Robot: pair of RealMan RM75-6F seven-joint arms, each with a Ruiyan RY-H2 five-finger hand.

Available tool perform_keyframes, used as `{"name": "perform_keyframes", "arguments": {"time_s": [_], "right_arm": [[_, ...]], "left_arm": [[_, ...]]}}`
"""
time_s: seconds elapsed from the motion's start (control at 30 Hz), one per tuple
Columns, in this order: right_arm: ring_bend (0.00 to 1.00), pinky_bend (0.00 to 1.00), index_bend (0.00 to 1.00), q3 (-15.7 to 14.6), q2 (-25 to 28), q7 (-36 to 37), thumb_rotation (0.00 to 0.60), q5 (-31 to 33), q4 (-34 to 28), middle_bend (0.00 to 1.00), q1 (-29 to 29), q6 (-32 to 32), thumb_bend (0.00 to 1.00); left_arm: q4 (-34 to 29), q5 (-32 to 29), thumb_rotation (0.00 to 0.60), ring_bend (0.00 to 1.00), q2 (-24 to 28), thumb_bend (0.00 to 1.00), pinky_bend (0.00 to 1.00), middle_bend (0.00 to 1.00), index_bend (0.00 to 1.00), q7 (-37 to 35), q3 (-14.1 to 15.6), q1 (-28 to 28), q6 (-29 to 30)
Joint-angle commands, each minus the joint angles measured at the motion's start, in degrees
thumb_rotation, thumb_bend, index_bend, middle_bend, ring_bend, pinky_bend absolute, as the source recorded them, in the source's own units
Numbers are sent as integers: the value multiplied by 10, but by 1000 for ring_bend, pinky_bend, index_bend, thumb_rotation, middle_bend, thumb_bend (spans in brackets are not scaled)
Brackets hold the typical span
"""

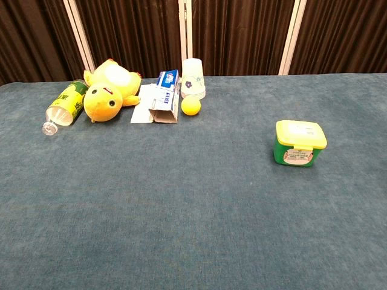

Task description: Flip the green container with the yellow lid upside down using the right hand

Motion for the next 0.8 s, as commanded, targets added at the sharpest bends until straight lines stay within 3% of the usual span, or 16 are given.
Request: {"name": "perform_keyframes", "arguments": {"time_s": [0.03, 0.33, 0.43, 0.6, 0.8], "right_arm": [[0, 0, 0, -1, 2, 2, 600, 0, -1, 0, -1, -1, 0], [0, 0, 0, -5, -1, -8, 600, 13, -8, 0, 16, -44, 0], [0, 0, 0, 7, 2, -18, 600, 23, -17, 0, 51, -96, 0], [0, 0, 0, 54, -1, -52, 600, 71, -36, 0, 147, -221, 0], [0, 1, 14, 99, -31, -85, 600, 164, -40, 0, 264, -379, 0]], "left_arm": [[0, 1, 600, 0, 0, 0, 0, 0, 0, 0, 1, 1, 0], [3, -5, 600, 0, -5, 0, 0, 0, 0, 8, -1, -3, -9], [7, -10, 600, 0, -10, 0, 0, 0, 0, 17, -4, -8, -16], [14, -23, 600, 0, -22, 0, 0, 0, 0, 33, -12, -15, -28], [22, -35, 600, 0, -33, 0, 0, 0, 0, 50, -18, -19, -34]]}}
